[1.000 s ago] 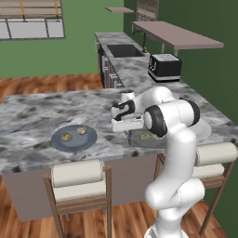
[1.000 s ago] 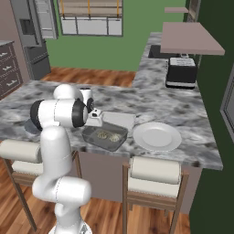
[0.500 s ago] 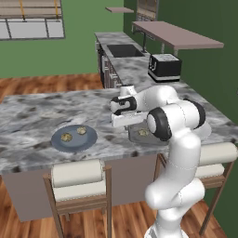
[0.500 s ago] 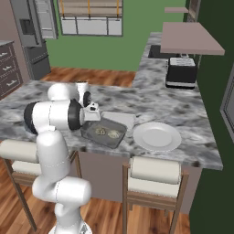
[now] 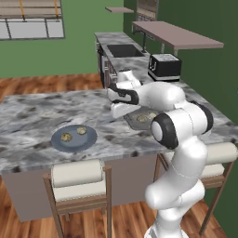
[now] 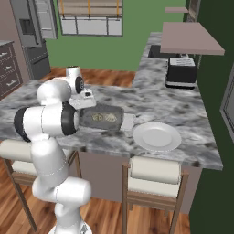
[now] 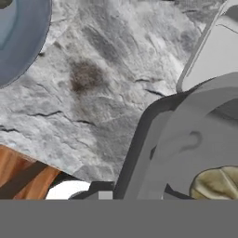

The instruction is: Place two dumplings into each of the tupperware containers and then place the containers in the fridge.

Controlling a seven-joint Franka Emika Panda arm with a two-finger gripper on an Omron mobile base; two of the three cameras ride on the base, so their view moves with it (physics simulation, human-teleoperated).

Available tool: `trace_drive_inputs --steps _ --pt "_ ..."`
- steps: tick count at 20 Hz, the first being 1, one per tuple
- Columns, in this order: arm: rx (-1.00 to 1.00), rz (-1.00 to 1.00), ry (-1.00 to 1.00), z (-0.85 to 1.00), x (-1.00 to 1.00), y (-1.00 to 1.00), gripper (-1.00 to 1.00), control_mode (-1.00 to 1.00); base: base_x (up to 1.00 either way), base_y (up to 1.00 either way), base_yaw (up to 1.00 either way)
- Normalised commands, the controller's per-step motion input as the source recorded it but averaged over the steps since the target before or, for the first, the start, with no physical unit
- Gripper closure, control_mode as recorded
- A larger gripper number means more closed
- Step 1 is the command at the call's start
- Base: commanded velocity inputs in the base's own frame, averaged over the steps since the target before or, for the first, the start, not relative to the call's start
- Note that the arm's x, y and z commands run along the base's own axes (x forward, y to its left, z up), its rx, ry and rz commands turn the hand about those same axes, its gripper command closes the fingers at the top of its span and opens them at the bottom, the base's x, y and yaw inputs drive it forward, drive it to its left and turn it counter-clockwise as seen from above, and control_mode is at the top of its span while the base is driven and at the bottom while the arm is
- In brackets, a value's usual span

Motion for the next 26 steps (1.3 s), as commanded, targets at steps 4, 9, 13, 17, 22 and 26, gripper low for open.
trace_drive_inputs --steps 4,9,13,17,22,26 --pt "-0.03 0.41 -0.27 0.25 -0.33 -0.10 1.00 -1.00 0.00 0.00 0.00" --pt "-0.07 0.63 -0.07 0.08 -0.66 -0.39 1.00 -1.00 0.00 0.00 0.00" --pt "-0.05 0.78 -0.12 0.00 -0.62 -0.65 1.00 -1.00 0.00 0.00 0.00" --pt "-0.05 0.82 -0.10 0.00 -0.46 -0.65 1.00 -1.00 0.00 0.00 0.00" --pt "-0.15 0.59 -0.02 0.03 -0.40 -0.52 1.00 -1.00 0.00 0.00 0.00" --pt "-0.19 0.33 0.00 0.49 -0.79 -0.12 1.00 -1.00 0.00 0.00 0.00"
